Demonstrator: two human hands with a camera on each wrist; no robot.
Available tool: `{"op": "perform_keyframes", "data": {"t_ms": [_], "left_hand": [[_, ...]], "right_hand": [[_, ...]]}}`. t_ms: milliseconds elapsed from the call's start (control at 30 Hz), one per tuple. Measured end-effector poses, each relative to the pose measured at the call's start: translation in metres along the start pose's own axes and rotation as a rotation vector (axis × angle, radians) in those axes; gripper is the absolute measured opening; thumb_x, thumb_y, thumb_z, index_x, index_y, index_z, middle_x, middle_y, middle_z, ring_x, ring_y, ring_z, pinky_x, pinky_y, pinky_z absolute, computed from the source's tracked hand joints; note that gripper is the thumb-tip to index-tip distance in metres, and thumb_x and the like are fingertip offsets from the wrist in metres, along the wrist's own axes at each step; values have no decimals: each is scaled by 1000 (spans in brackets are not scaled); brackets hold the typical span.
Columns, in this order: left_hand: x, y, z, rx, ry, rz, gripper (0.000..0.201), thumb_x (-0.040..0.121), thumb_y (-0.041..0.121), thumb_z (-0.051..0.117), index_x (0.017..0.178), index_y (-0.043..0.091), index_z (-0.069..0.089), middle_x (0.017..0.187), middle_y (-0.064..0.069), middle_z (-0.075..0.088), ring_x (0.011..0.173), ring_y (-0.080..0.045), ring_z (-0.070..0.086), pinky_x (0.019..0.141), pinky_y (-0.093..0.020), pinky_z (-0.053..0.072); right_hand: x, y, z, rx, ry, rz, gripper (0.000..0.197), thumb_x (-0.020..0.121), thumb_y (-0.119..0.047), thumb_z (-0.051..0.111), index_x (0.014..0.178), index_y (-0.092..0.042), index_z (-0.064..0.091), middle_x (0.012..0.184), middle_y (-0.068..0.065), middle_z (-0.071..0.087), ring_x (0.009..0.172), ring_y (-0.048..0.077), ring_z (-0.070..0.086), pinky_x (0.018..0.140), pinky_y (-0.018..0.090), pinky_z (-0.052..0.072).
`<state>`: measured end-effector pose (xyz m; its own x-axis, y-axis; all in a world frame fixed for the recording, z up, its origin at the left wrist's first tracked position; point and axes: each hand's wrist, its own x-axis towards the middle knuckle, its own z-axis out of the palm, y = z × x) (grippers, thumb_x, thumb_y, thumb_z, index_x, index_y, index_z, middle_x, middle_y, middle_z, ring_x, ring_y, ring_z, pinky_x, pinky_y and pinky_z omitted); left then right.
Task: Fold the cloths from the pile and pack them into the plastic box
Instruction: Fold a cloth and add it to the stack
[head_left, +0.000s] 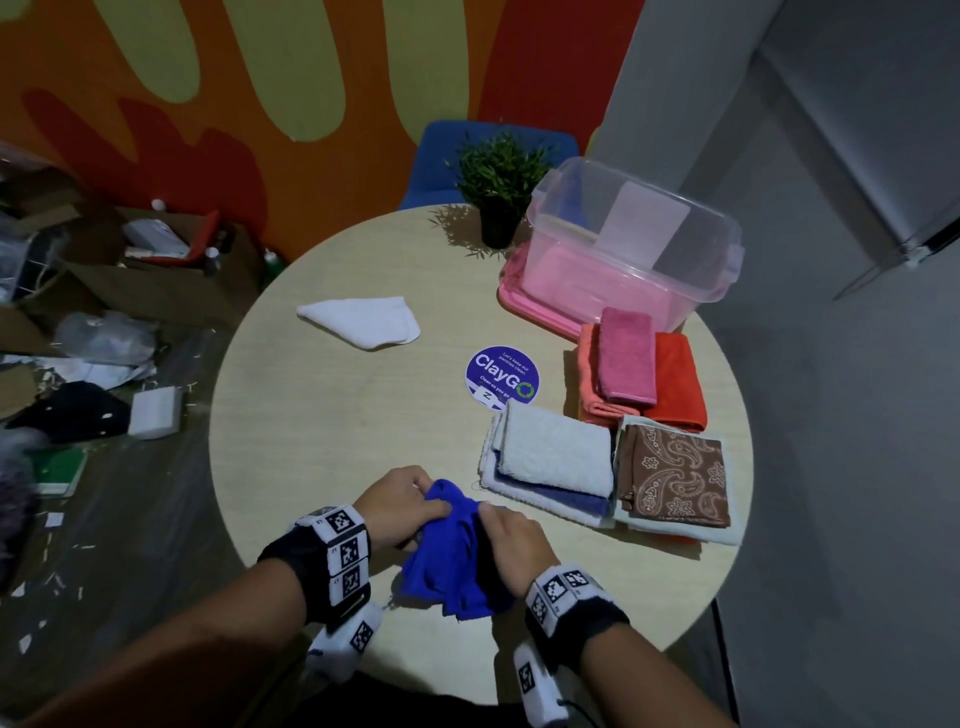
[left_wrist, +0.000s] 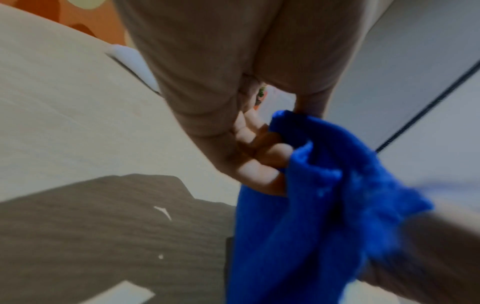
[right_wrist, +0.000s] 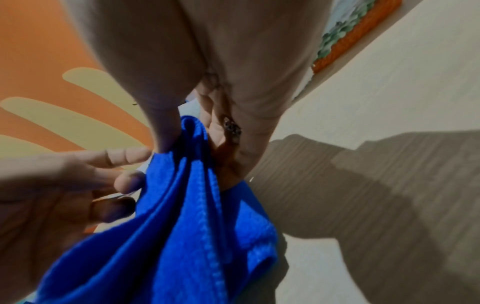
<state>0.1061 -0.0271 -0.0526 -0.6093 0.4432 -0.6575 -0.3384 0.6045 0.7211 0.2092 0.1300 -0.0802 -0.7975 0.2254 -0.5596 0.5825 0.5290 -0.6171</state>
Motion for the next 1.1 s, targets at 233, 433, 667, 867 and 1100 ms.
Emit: {"op": "perform_keyframes", "data": {"t_ms": [233,433,667,867,1100], "left_hand": [[9,-6,52,189,-458,10,28,104,15,42,126,18,58,111,4,68,88,-7,59,71,-23,52],[26,-18,44,191,9,191,24,84,21,58,103,36,56,94,-2,63,73,-20,58,74,-42,52],[31,-19,51,226,-132,42,114,67,77,68,154,19,23,150,1,42,130,-20,49,107,-33,41],[30,-12,49,384,-43,108,20,93,9,48,108,14,60,110,-9,66,106,-32,61,87,-34,46],[37,-16,17,-54,104,-42,32,92,0,44,104,15,70,99,-6,69,90,-23,62,74,-29,47]], "right_hand": [[1,42,-11,588,16,169,41,93,-53,59,99,-15,72,92,6,75,86,22,70,71,27,54],[-2,46,-17,559,73,20,7,91,-20,69,98,-18,69,82,4,73,80,19,69,73,34,57],[6,36,-8,352,-29,-15,28,96,-21,51,119,-23,67,112,-4,71,110,19,64,96,31,50],[14,33,3,117,53,-13,48,82,-23,75,127,-20,58,90,-5,70,90,9,65,77,10,41],[15,26,4,-97,40,-72,51,78,-43,71,124,-28,56,108,0,66,97,17,60,80,25,45]]}}
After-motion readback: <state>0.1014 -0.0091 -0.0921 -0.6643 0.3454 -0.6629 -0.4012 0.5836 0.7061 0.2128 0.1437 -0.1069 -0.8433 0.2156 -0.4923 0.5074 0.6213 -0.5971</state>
